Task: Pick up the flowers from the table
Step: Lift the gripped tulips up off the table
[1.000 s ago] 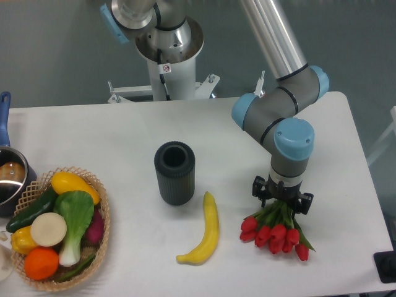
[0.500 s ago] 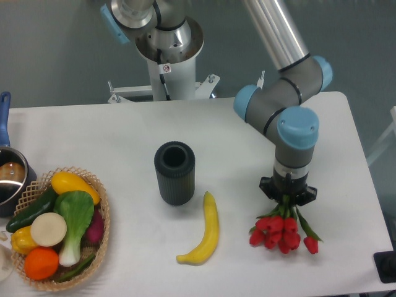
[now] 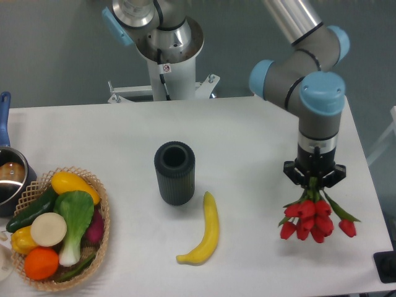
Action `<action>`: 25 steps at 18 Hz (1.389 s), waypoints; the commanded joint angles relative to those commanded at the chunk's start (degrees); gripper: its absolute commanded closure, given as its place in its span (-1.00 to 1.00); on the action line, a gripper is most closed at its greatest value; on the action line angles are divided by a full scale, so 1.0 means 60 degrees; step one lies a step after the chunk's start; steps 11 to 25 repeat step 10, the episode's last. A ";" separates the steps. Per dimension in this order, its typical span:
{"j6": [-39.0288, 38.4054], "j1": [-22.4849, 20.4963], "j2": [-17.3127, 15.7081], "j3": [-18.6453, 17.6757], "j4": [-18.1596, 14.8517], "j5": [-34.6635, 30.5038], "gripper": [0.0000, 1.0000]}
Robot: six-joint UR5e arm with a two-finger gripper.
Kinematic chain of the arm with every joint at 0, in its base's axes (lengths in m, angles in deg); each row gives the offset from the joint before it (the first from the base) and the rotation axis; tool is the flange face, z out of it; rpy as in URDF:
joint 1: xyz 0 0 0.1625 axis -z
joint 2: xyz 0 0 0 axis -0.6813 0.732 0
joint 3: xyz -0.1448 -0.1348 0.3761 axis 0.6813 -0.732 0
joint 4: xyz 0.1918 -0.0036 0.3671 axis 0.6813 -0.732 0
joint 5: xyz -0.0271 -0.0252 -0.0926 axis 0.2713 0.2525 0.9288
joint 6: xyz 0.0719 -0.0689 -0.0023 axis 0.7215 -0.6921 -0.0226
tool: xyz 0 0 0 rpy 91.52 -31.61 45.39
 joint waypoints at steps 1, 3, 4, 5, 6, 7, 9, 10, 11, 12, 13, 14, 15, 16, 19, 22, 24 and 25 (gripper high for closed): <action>0.0044 0.0014 0.0000 0.0307 -0.0498 0.0000 1.00; 0.0073 0.0087 0.0043 0.0836 -0.1363 -0.0015 1.00; 0.0102 0.0102 0.0058 0.0997 -0.1701 -0.0015 1.00; 0.0103 0.0117 0.0058 0.1159 -0.1979 -0.0015 1.00; 0.0146 0.0146 0.0058 0.1305 -0.2243 -0.0029 1.00; 0.0495 0.0175 0.0073 0.1452 -0.2550 -0.0044 1.00; 0.1272 0.0278 0.0044 0.1526 -0.3050 -0.0103 1.00; 0.1289 0.0351 0.0044 0.1512 -0.3139 -0.0175 1.00; 0.1289 0.0351 0.0044 0.1512 -0.3139 -0.0175 1.00; 0.1289 0.0351 0.0044 0.1512 -0.3139 -0.0175 1.00; 0.1289 0.0351 0.0044 0.1512 -0.3139 -0.0175 1.00; 0.1289 0.0351 0.0044 0.1512 -0.3139 -0.0175 1.00; 0.1289 0.0351 0.0044 0.1512 -0.3139 -0.0175 1.00; 0.1289 0.0351 0.0044 0.1512 -0.3139 -0.0175 1.00; 0.1289 0.0351 0.0044 0.1512 -0.3139 -0.0175 1.00; 0.1289 0.0351 0.0044 0.1512 -0.3139 -0.0175 1.00; 0.1289 0.0351 0.0044 0.1512 -0.3139 -0.0175 1.00; 0.1289 0.0351 0.0044 0.1512 -0.3139 -0.0175 1.00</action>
